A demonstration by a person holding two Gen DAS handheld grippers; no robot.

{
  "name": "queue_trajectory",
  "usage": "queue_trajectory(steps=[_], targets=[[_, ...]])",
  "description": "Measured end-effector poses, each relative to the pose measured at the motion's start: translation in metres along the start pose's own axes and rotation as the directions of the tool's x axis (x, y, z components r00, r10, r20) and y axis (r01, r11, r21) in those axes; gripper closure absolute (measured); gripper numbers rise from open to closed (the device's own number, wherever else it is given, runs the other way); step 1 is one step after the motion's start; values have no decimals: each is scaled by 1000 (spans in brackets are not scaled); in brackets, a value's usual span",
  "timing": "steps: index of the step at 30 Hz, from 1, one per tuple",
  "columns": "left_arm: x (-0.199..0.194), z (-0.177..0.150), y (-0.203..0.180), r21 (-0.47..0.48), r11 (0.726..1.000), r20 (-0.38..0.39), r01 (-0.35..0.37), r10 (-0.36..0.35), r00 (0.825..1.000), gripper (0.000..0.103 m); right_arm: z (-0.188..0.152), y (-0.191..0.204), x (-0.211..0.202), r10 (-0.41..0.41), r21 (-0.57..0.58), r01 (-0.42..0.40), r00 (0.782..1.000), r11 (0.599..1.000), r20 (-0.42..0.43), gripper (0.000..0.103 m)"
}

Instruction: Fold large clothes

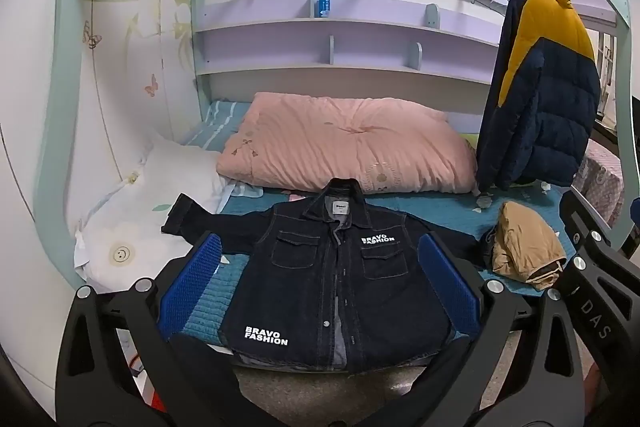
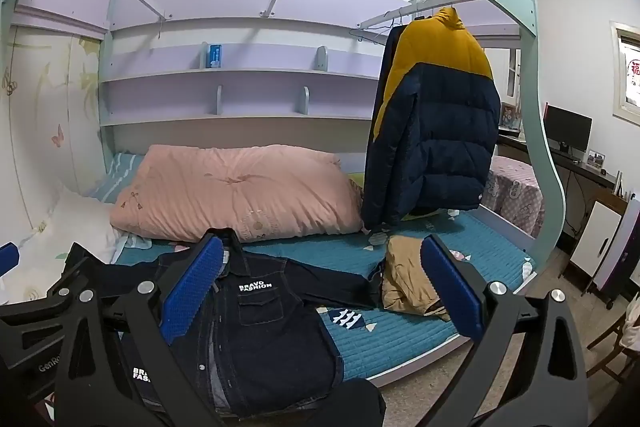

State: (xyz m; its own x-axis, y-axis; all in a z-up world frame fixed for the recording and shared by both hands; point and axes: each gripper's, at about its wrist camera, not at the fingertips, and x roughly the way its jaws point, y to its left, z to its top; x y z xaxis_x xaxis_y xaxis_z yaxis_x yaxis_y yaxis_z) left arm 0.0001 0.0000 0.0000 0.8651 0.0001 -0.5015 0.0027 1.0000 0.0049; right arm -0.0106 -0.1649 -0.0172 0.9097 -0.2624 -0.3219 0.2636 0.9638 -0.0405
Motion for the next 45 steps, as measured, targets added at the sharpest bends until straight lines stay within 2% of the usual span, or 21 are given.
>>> queue_trajectory(steps=[8, 15, 17, 29, 45], targets=[[-2, -1, 4, -7, 1000, 4, 9, -9, 1000, 5, -2, 3, -3, 2, -9, -2, 1000, 1000, -3, 7], [4, -6, 22, -7, 1000, -11, 1, -1, 1000, 5, -2, 3, -1, 20, -15, -21, 1000, 1000, -22, 7], [4, -5, 3, 7, 1000, -16, -14, 14, 1000, 5, -2, 3, -1, 21, -18, -21, 1000, 1000, -24, 7], [6, -5, 8, 2, 1000, -32, -16, 16, 999, 5, -1, 2, 8, 88, -10, -89, 993, 996, -73, 7], [8, -6, 11, 4, 1000, -38, -19, 19, 999, 5, -3, 3, 9, 81, -22, -83, 994, 996, -76, 7]])
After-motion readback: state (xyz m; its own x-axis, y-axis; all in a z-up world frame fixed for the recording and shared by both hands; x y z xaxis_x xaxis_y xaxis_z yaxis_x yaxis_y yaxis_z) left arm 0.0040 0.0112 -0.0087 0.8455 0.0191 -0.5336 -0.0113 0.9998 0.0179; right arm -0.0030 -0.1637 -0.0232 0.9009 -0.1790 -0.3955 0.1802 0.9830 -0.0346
